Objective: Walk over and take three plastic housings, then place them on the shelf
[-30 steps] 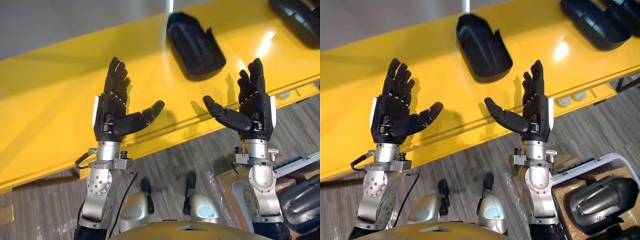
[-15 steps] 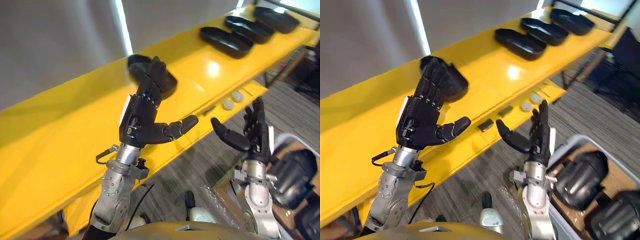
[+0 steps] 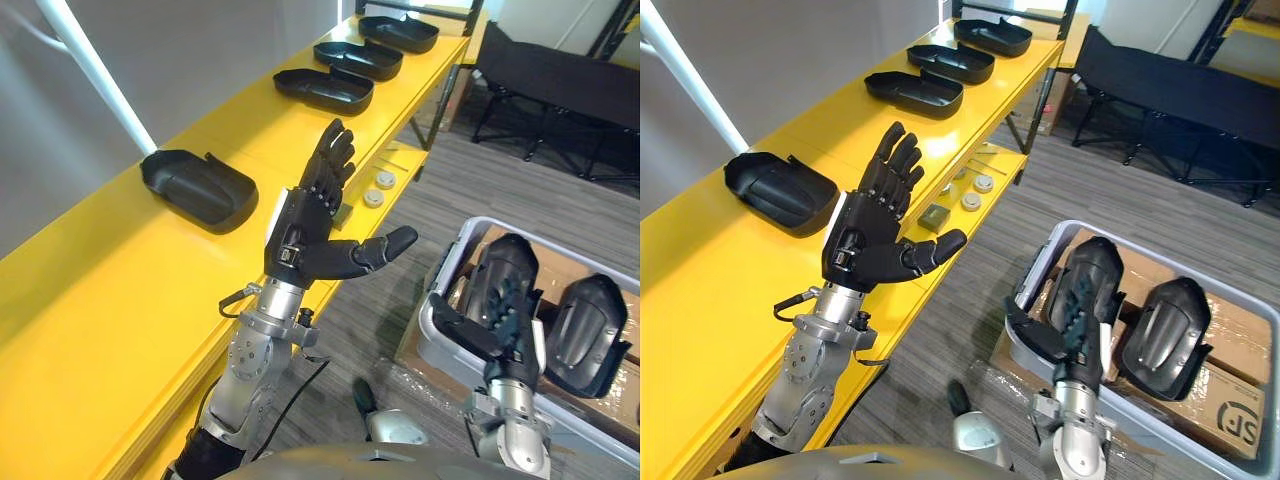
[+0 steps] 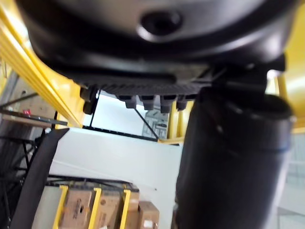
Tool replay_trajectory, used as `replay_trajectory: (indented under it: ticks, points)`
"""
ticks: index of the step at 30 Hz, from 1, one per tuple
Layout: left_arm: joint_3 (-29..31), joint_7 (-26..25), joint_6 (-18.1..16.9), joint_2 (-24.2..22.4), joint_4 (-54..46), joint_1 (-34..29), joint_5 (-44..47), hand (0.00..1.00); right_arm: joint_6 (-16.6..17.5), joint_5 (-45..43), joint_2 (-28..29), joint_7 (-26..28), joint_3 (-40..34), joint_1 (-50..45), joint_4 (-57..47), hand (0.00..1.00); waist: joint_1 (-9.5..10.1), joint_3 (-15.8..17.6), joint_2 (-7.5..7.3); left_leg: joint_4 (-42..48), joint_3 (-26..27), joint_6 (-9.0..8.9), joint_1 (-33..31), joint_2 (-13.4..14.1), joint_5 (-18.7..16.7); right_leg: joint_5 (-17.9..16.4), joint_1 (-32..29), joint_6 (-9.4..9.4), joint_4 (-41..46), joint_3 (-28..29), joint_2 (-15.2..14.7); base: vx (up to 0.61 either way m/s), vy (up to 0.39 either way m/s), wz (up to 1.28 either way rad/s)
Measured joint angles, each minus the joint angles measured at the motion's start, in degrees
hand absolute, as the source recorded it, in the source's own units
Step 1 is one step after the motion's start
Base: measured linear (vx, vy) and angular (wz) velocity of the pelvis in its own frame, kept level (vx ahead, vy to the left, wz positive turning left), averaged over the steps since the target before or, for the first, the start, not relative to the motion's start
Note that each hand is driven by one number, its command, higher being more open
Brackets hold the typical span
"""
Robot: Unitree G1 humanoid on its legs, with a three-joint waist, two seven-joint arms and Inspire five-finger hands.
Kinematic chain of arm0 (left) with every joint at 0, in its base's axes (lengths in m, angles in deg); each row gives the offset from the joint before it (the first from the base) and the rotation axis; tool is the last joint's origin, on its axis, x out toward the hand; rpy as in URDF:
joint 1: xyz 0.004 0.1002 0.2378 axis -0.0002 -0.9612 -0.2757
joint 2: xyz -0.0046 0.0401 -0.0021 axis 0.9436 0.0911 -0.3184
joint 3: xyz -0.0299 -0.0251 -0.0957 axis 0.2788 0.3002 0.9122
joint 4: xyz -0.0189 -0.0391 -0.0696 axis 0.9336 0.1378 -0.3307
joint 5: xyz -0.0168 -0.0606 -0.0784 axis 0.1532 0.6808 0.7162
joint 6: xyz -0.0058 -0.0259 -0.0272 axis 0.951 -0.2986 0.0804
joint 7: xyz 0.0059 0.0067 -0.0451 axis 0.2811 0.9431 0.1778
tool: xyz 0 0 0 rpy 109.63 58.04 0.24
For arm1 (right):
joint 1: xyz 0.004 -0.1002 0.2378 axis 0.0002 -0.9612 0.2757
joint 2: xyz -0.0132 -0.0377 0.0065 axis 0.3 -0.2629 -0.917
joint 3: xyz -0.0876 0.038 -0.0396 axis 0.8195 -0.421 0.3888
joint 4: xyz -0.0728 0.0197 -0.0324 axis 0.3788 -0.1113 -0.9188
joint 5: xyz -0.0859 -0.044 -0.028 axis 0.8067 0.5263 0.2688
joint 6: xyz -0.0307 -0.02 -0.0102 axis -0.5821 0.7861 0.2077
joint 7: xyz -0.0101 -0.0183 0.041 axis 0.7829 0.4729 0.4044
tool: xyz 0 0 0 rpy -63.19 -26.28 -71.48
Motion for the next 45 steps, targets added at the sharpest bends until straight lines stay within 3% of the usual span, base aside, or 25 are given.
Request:
replay_trajectory:
  ticks: [2,4,6,9,14,15,16,17,18,19,20,22,25,26,28,29,30,31,33,34,36,39,41,42,45]
  points:
    - [3.4,-0.9,0.0,0.0,-2.2,-4.9,0.1,1.0,0.0,-0.1,-1.2,0.6,1.2,2.1,0.2,1.0,2.0,0.0,0.23,2.6,-7.4,0.62,-0.7,-0.8,-1.6,0.4,0.0,-0.54,0.0,2.5,0.8,-0.04,0.056,-0.7]
    - [5.5,-1.9,-0.9,0.2,-3.2,-8.1,0.2,1.0,1.1,-0.2,-4.8,0.7,1.1,5.0,2.3,1.0,3.77,-0.5,1.92,2.9,-11.0,-1.43,-0.5,-0.4,-4.7,0.7,-0.8,-0.87,0.2,2.8,2.0,-0.06,0.109,-0.48]
    - [6.0,-2.2,-1.8,0.8,-3.3,-7.8,0.1,1.0,1.3,-0.8,-6.1,0.6,1.2,7.6,4.9,1.0,3.92,0.0,2.17,2.6,-11.4,-3.25,-0.6,-0.9,-5.8,1.4,-1.1,-0.15,0.2,2.7,1.5,-0.08,0.12,-0.08]
    - [4.7,-2.9,-2.6,2.1,-3.3,-7.5,-0.1,1.0,1.3,-3.1,-6.0,0.2,1.9,7.5,6.8,1.0,3.91,1.0,1.0,4.1,-12.0,-2.75,-0.8,-2.3,-6.1,2.2,-1.0,0.76,0.9,2.6,0.1,-0.06,0.111,-0.02]
    - [3.4,-2.8,-3.9,2.8,-3.3,-6.6,-0.4,1.0,3.4,-6.3,-2.9,0.3,1.1,3.7,9.0,1.0,3.45,6.5,0.13,6.5,-13.2,-0.74,3.5,-5.6,-7.7,2.3,-1.7,2.94,9.1,3.6,-0.2,-0.11,0.098,-0.55]
    - [3.3,-2.8,-3.9,2.9,-3.3,-6.7,-0.5,1.0,4.1,-7.3,-2.3,1.2,1.1,2.7,8.9,1.0,3.46,6.9,-0.3,7.2,-12.4,-0.46,3.7,-5.8,-7.8,3.0,-1.8,3.83,9.5,3.1,-0.3,-0.32,0.032,-0.72]
    - [3.6,-3.2,-3.9,3.4,-3.3,-6.8,-1.6,1.0,5.0,-9.2,-1.5,3.4,1.7,1.6,9.0,1.0,3.63,7.6,-0.91,8.5,-10.7,0.25,3.1,-5.3,-7.7,6.9,-2.0,6.08,7.7,1.7,-0.3,-0.28,-0.022,-0.85]
    - [4.3,-3.9,-3.9,3.2,-3.2,-6.6,-2.8,1.0,5.6,-9.2,-1.6,5.1,3.0,1.9,9.0,1.0,3.96,8.1,-0.34,8.4,-8.3,0.74,2.2,-4.5,-7.6,8.0,-3.5,6.66,9.4,-2.6,-0.9,-0.36,-0.039,-0.83]
    - [4.5,-4.2,-3.8,3.2,-3.1,-6.7,-2.8,1.0,5.8,-9.3,-2.0,5.6,4.1,2.5,9.0,1.0,4.11,8.0,-0.41,8.3,-7.1,1.06,1.6,-4.2,-6.9,3.2,-5.6,2.64,15.7,-6.1,-1.9,-0.34,-0.02,-0.73]
    - [4.8,-4.8,-3.6,3.2,-3.1,-6.8,-2.6,1.0,5.9,-9.2,-3.1,6.0,6.7,5.2,9.3,1.0,4.43,8.0,-0.06,8.2,-5.6,1.1,0.3,-3.1,-5.7,-4.7,-8.1,-2.12,27.8,-11.5,-4.2,-0.31,-0.013,-0.58]
    - [4.9,-5.3,-3.5,3.1,-3.1,-6.8,-2.3,1.0,6.0,-9.0,-4.1,5.9,9.6,8.4,10.1,1.0,5.03,8.0,0.7,8.2,-4.7,0.9,-0.5,-1.4,-4.8,-9.2,-8.2,-3.27,34.0,-14.3,-5.9,-0.28,-0.021,-0.6]
    - [5.0,-5.7,-3.5,3.2,-2.4,-6.4,-2.4,1.0,6.2,-8.4,-4.4,3.4,15.6,15.2,12.6,1.0,5.81,7.6,2.17,8.6,-4.5,-0.06,-3.2,2.0,-2.8,-13.4,-6.4,-3.76,40.7,-17.7,-10.7,-0.22,-0.098,-0.43]
    - [5.0,-6.1,-3.6,3.1,-1.1,-5.3,-1.9,1.0,5.4,-6.2,-0.7,-0.4,22.1,21.6,14.4,1.0,9.9,7.0,0.86,8.7,-3.6,-3.19,-8.1,5.6,0.8,-14.0,0.0,-3.71,41.5,-19.1,-21.8,-0.19,-0.263,-0.42]
    - [5.2,-5.8,-3.6,3.0,-0.9,-5.4,-0.9,1.0,5.4,-6.1,0.0,-0.5,22.3,22.1,14.6,1.0,10.23,6.8,0.56,9.1,-3.5,-3.89,-9.0,6.5,1.2,-13.9,1.4,-3.51,40.4,-19.2,-23.1,-0.17,-0.375,-0.51]
    - [5.5,-5.0,-3.6,3.1,-0.5,-5.3,2.7,1.0,5.2,-3.9,1.4,-0.6,22.3,22.6,15.9,1.0,10.2,6.2,-0.73,10.7,-3.2,-6.92,-11.9,9.9,2.9,-13.0,5.3,-1.99,33.9,-20.2,-24.3,-0.19,-0.519,-0.57]
    - [5.5,-5.1,-3.6,3.1,-0.2,-5.3,2.7,1.0,4.7,-3.9,1.3,-0.1,22.2,22.3,15.9,1.0,10.15,5.3,-2.86,10.3,-2.5,-9.11,-12.7,11.0,4.6,-10.2,7.1,2.23,27.2,-22.3,-24.1,-0.18,-0.564,-0.59]
    - [5.5,-5.1,-3.5,2.9,0.1,-5.3,2.6,1.0,4.4,-3.9,1.2,0.4,21.8,21.8,15.9,1.0,9.95,4.8,-4.03,9.6,-2.0,-10.33,-12.8,11.1,5.7,-11.9,8.1,7.22,24.9,-23.7,-23.9,-0.14,-0.607,-0.61]
    - [4.8,-5.5,-2.4,1.9,1.1,-5.1,2.4,1.0,3.8,-4.0,0.3,1.3,20.1,21.0,16.0,1.0,9.27,4.4,-3.92,6.9,-2.4,-11.75,-12.7,12.4,8.5,-16.5,8.8,12.22,22.7,-25.6,-22.4,-0.11,-0.602,-0.28]
    - [1.7,-6.4,0.2,-0.6,3.1,-5.1,2.3,1.0,3.2,-4.1,-3.4,2.3,16.0,18.9,16.0,1.0,6.3,4.3,-1.04,1.5,-5.1,-10.48,-12.5,14.6,14.2,-19.6,9.1,11.05,21.6,-28.0,-18.6,-0.1,-0.53,0.04]
    - [-0.3,-5.5,1.8,-1.6,3.7,-5.5,2.7,1.0,3.0,-4.0,-5.8,2.4,12.4,17.3,16.0,1.0,4.76,4.4,0.64,-1.0,-5.5,-8.43,-12.4,15.4,18.5,-20.2,9.3,10.0,21.5,-29.0,-17.1,-0.1,-0.379,0.18]
    - [-1.6,-2.6,2.7,-2.0,4.1,-6.6,2.6,1.0,3.0,-3.5,-8.5,2.2,7.6,14.5,16.0,1.0,4.26,4.3,1.13,-2.2,-4.8,-8.83,-11.0,13.9,20.3,-20.4,9.7,8.54,20.4,-28.9,-16.6,-0.1,-0.28,-0.11]
    - [-1.0,-0.3,2.5,-1.9,3.0,-9.3,3.8,1.0,3.1,-1.9,-9.1,2.2,6.1,14.1,16.0,1.0,5.35,4.1,1.3,-1.2,-6.4,-9.51,-9.6,8.6,14.2,-18.1,9.8,7.17,16.4,-27.1,-15.8,-0.08,-0.052,-0.46]
    - [0.5,1.9,2.4,-1.7,2.2,-11.1,5.4,1.0,3.2,-1.7,-8.8,2.5,6.5,14.2,16.0,1.0,8.0,3.9,1.35,-1.2,-8.4,-7.78,-9.7,4.5,8.7,-15.9,8.0,7.66,14.6,-25.1,-15.7,-0.08,0.066,-0.39]
    - [1.2,2.6,2.3,-1.3,2.2,-11.6,6.5,1.0,3.2,-1.8,-8.6,2.5,6.8,14.3,16.0,1.0,8.51,3.8,1.37,-1.3,-8.2,-7.85,-9.7,3.7,8.7,-15.5,7.3,8.0,14.7,-24.5,-16.2,-0.07,0.058,-0.19]
    - [4.2,4.5,2.3,-0.6,2.2,-13.2,7.9,1.0,3.1,-1.6,-6.5,1.7,9.2,14.2,16.0,1.0,9.53,3.0,-1.01,-2.3,-7.4,-7.51,-9.4,1.6,8.6,-13.8,7.1,8.52,13.3,-24.4,-17.9,-0.05,0.105,-0.1]
